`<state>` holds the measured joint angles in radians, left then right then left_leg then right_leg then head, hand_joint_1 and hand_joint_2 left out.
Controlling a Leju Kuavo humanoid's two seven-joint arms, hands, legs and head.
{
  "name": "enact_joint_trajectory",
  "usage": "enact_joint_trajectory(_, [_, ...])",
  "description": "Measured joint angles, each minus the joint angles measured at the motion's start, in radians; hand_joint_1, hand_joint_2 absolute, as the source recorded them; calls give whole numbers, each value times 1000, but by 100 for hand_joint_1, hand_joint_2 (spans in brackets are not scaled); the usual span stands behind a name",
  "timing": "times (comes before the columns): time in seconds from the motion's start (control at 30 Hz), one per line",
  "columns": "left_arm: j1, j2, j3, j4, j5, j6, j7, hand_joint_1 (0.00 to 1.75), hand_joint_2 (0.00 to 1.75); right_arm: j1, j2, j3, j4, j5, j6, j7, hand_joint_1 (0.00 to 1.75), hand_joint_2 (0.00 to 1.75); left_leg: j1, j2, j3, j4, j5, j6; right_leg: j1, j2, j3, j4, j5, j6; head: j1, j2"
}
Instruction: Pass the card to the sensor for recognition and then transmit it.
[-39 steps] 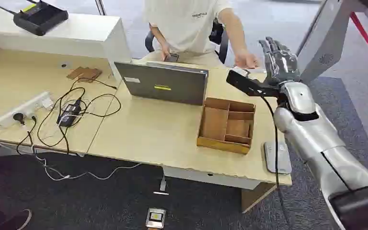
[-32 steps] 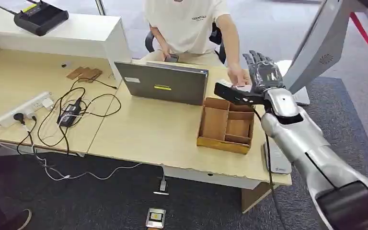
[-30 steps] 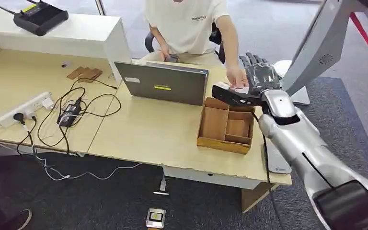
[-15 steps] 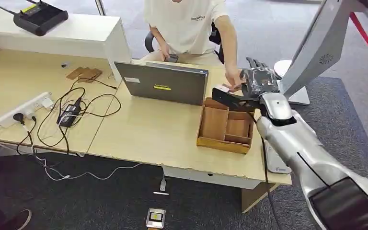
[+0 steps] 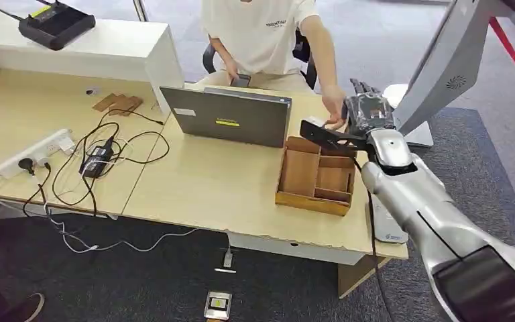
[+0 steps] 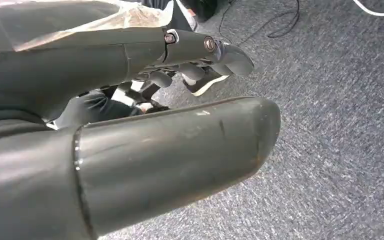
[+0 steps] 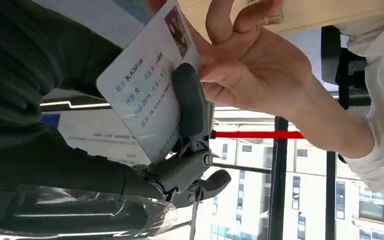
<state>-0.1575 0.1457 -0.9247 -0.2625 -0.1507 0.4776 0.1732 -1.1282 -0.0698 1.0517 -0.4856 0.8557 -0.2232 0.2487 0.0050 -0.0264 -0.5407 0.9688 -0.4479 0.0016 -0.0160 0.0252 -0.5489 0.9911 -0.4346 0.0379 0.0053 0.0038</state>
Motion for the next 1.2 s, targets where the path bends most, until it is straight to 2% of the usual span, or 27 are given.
enact_joint_trajectory(0.3, [6,0,0,0,10,8,-1,0,0,1,1,1,2,-12,-3,-8,175,175,0,0,0,0,0,0,0,0,0,0,0,0,0,0])
enact_joint_trajectory(0.43, [21,0,0,0,27,16,-10,0,0,8,-26,-1,-14,-32,5,-12,175,175,0,0,0,0,0,0,0,0,0,0,0,0,0,0])
enact_joint_trajectory(0.7, [56,-1,0,0,60,33,-28,0,0,67,-152,-5,-137,-71,76,47,175,175,0,1,0,1,0,0,0,0,0,-1,0,0,0,0])
enact_joint_trajectory(0.97, [67,-6,0,0,87,48,-36,0,0,183,-282,-28,-294,-133,96,88,175,175,0,1,0,0,0,0,0,0,0,-2,0,0,0,0])
enact_joint_trajectory(1.2, [67,-10,0,0,89,50,-30,0,0,269,-339,-43,-343,-177,90,91,175,175,0,1,0,0,-1,0,0,0,0,-2,0,0,0,0])
